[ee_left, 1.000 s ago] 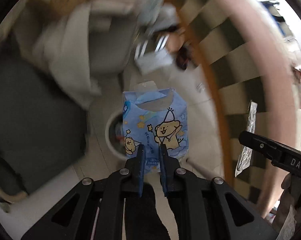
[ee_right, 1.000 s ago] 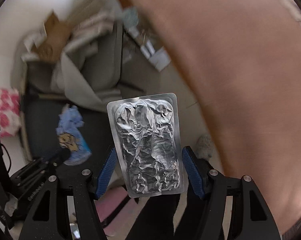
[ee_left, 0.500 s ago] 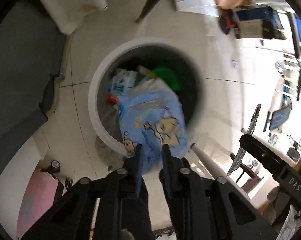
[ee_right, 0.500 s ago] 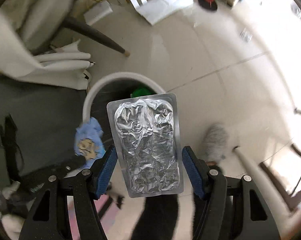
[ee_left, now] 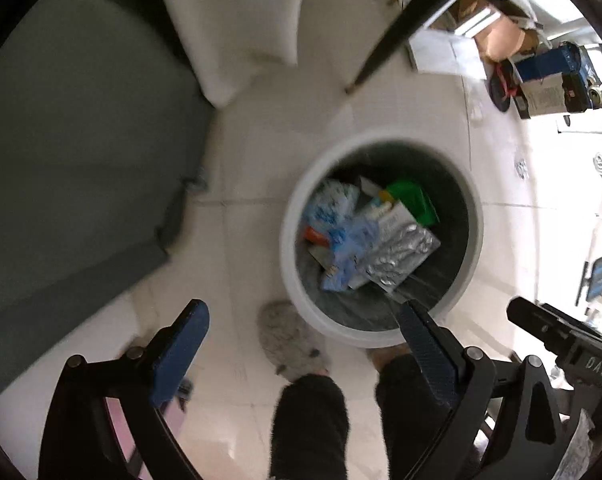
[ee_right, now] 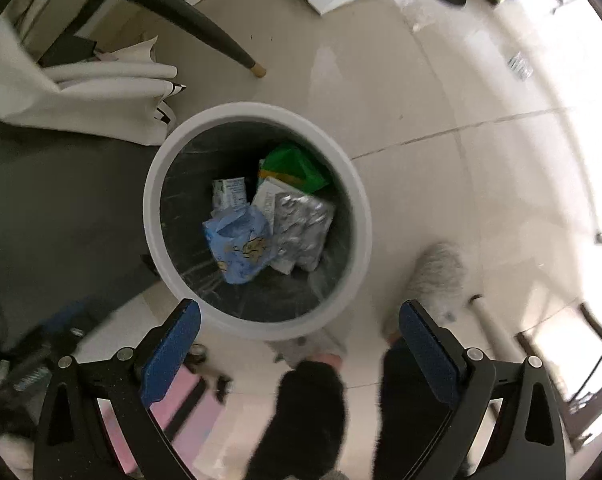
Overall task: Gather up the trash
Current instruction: 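Open left tool over the bin while right tool releases the blister pack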
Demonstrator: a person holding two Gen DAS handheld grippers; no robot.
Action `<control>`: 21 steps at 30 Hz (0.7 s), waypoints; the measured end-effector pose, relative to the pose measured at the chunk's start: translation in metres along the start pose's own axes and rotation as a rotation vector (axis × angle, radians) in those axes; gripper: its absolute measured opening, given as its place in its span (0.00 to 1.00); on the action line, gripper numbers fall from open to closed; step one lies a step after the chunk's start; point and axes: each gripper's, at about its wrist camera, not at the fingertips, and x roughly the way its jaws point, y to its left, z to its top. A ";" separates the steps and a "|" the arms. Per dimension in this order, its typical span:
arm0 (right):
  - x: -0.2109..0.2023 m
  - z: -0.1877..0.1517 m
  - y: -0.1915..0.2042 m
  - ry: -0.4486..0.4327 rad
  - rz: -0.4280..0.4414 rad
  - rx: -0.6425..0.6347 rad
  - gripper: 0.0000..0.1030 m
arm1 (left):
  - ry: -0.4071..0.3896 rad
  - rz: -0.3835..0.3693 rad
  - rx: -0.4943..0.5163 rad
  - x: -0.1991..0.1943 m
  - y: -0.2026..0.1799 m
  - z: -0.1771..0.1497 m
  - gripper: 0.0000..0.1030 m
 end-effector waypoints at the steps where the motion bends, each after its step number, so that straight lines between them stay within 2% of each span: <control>1: -0.011 -0.003 0.003 -0.019 -0.033 -0.020 0.98 | -0.014 0.008 0.001 -0.010 -0.001 -0.002 0.94; 6: -0.070 -0.020 0.012 -0.081 -0.139 -0.069 0.98 | -0.074 0.040 0.017 -0.075 -0.009 -0.017 0.94; 11: -0.138 -0.044 0.020 -0.129 -0.166 -0.078 0.98 | -0.115 0.043 0.017 -0.139 -0.019 -0.039 0.94; 21: -0.296 -0.114 0.030 -0.236 -0.129 -0.095 0.98 | -0.194 0.045 0.069 -0.266 -0.046 -0.099 0.94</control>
